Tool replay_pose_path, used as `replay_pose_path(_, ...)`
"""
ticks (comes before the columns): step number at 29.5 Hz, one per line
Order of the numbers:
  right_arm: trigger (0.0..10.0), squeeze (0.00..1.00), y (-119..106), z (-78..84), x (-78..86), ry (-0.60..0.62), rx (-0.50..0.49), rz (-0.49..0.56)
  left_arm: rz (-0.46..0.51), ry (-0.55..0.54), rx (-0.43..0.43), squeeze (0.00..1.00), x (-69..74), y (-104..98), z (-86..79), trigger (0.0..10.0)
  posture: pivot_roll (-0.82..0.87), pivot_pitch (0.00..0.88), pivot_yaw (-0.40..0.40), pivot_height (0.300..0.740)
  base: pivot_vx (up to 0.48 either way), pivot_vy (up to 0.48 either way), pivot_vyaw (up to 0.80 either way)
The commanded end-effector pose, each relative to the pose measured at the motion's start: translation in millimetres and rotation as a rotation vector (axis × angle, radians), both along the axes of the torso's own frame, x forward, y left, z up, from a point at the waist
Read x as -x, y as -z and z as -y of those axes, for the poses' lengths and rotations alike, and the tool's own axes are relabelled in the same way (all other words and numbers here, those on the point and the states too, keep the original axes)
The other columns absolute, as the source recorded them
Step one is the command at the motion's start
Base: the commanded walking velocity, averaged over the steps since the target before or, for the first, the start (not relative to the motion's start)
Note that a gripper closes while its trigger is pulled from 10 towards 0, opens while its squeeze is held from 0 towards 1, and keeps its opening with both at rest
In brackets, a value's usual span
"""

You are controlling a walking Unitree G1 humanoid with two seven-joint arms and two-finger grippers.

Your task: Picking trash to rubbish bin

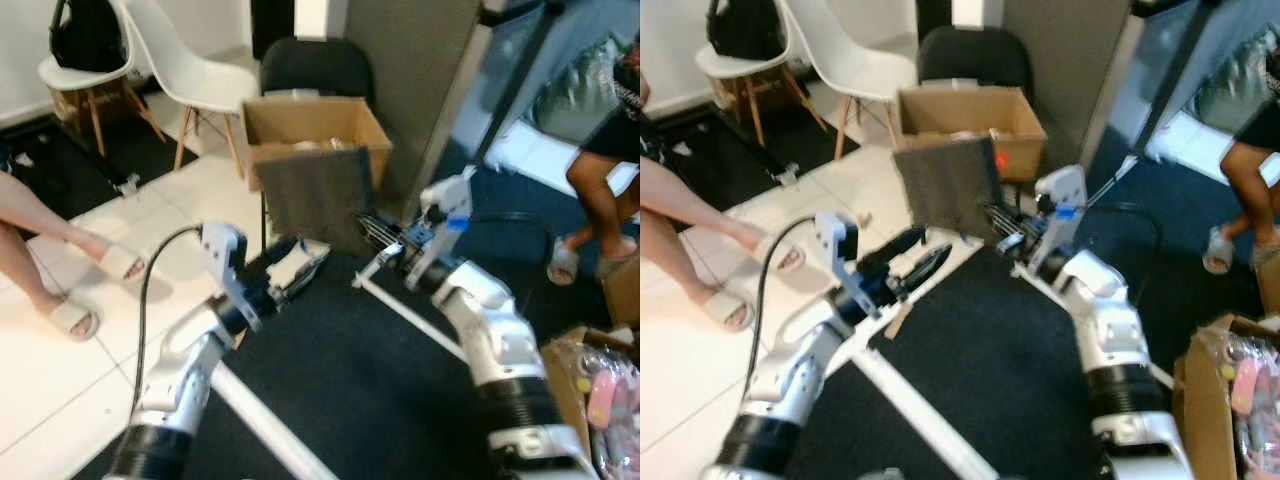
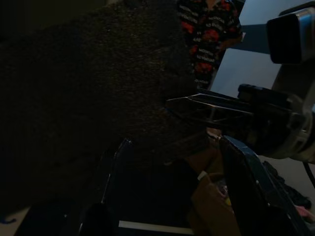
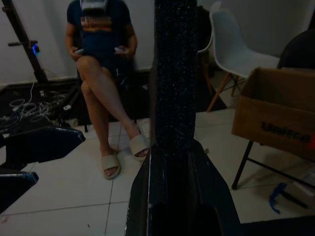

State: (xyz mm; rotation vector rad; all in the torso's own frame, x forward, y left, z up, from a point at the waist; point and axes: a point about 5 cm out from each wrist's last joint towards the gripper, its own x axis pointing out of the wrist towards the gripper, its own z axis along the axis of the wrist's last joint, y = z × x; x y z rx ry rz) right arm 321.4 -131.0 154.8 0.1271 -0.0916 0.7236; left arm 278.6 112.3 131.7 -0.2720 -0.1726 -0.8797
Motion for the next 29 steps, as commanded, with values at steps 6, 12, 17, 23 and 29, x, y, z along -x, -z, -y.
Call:
replay_pose_path(6, 10.0, 0.0, 0.7, 10.0, 0.0, 0.03, 0.015, 0.003, -0.002, 0.021, -0.006, 0.0, 0.4, 1.1, 4.5, 10.0, -0.02, 0.0, -0.046, 0.74, 0.387, 0.0, 0.0)
replay_pose_path(12, 10.0, 0.0, 3.0, 8.5, -0.8, 0.024, 0.039, -0.016, 0.0, 0.025, -0.009, 0.0, 0.4, 0.8, 4.7, 10.0, -0.02, 0.0, -0.048, 0.74, 0.393, 0.0, -0.53)
replay_pose_path(17, 10.0, 0.0, 2.6, 8.5, -0.9, 0.024, 0.039, -0.017, 0.002, 0.027, -0.011, 0.0, 0.4, 0.3, 4.7, 10.0, -0.02, 0.0, -0.05, 0.74, 0.396, 0.0, -0.8)
replay_pose_path(23, 10.0, 0.0, 2.0, 8.5, -1.2, 0.025, 0.032, -0.016, 0.006, 0.03, -0.018, 0.0, 0.3, -0.3, 4.8, 10.0, -0.02, 0.0, -0.053, 0.74, 0.396, 0.0, -0.79)
replay_pose_path(29, 10.0, 0.0, 0.8, 9.4, -0.9, 0.032, 0.035, -0.007, 0.007, 0.032, -0.017, 0.0, 0.4, -0.6, 5.5, 10.0, -0.02, 0.0, -0.057, 0.74, 0.397, 0.0, -0.21)
